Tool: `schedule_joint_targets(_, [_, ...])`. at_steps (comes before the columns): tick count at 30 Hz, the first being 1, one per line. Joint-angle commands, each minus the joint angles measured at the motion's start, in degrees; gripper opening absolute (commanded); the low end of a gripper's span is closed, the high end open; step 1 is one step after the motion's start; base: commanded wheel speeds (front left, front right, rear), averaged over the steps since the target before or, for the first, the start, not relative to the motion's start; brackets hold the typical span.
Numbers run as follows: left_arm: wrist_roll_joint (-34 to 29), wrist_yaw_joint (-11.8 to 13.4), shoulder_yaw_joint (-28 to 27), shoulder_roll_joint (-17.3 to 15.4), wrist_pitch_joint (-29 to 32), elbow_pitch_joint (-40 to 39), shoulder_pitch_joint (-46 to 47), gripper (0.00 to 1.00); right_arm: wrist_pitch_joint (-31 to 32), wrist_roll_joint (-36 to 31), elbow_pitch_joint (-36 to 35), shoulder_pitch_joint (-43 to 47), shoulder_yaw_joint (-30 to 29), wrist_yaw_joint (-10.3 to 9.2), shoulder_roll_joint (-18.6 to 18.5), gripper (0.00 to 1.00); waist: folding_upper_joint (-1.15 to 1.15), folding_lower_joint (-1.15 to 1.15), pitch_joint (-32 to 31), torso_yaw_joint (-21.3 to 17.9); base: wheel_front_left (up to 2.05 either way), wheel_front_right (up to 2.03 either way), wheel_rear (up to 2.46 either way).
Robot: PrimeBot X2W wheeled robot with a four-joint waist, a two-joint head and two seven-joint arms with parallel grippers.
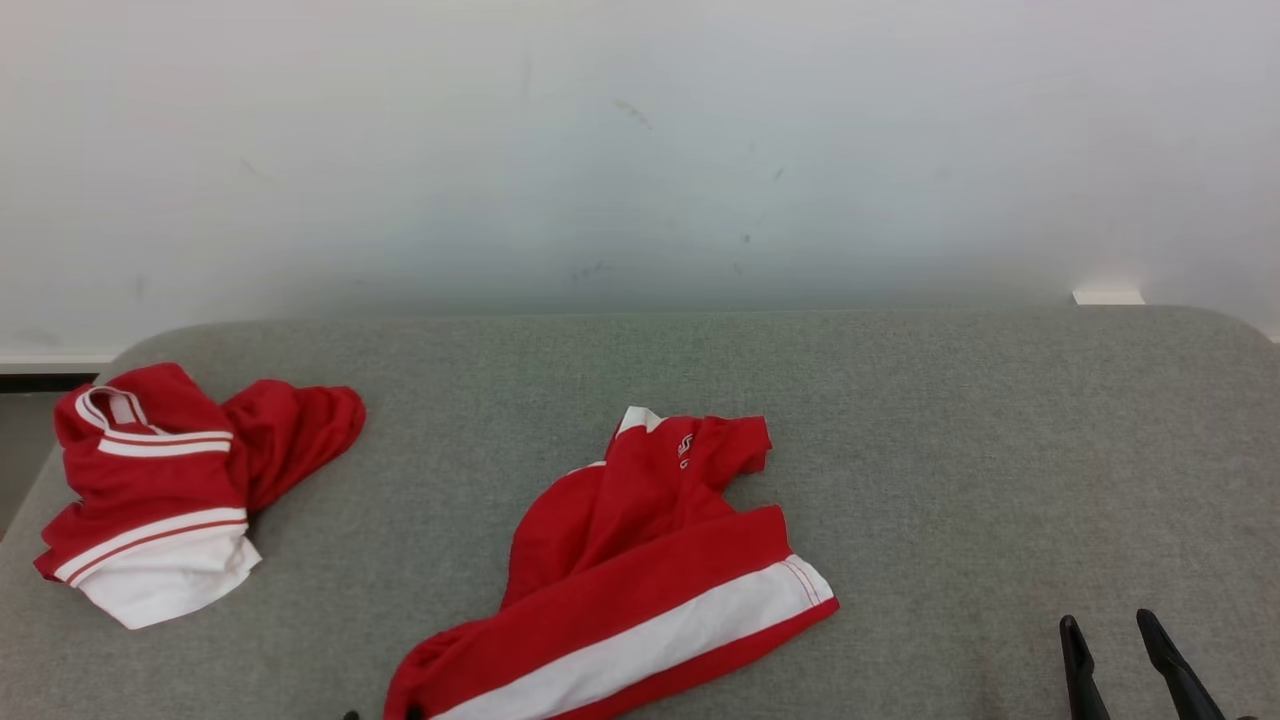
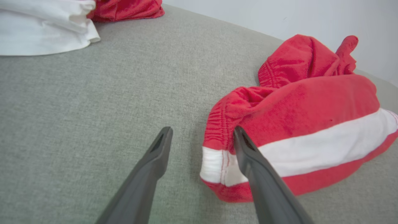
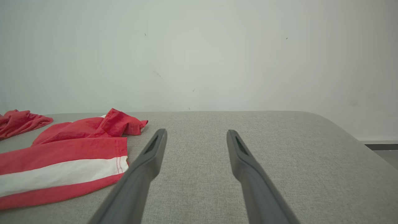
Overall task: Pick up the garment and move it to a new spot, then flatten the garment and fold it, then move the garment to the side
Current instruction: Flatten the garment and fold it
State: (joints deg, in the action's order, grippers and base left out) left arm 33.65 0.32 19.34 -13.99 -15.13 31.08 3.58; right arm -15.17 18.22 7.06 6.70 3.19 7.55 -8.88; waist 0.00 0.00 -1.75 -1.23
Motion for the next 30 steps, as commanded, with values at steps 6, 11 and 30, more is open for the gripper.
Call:
schedule_joint_targets(6, [0.73,0.99,-2.92,0.32,-0.03,-3.12,-2.77,1.00,0.03,-0.05,-0.74,1.00,-0.89,-0.13,-0.88,1.00,0.00,0.00,-0.10,0.27,0.00,0.00,0.00])
schedule_joint_targets(11, [-4.53,1.47,-7.83,1.68,-0.03,-13.18,-3.74,1.00,0.03,-0.30,-1.35,0.97,-1.80,-0.13,-0.67,1.00,0.00,0.00,0.08,0.95,0.00,0.00,0.00])
schedule_joint_targets(30, [-25.15,-2.32,-11.95,10.22,-0.03,-20.55,-8.80,1.00,0.03,-0.48,-1.38,-1.49,-3.03,-0.13,-0.28,1.00,0.00,0.00,0.68,0.54,0.00,0.00,0.00])
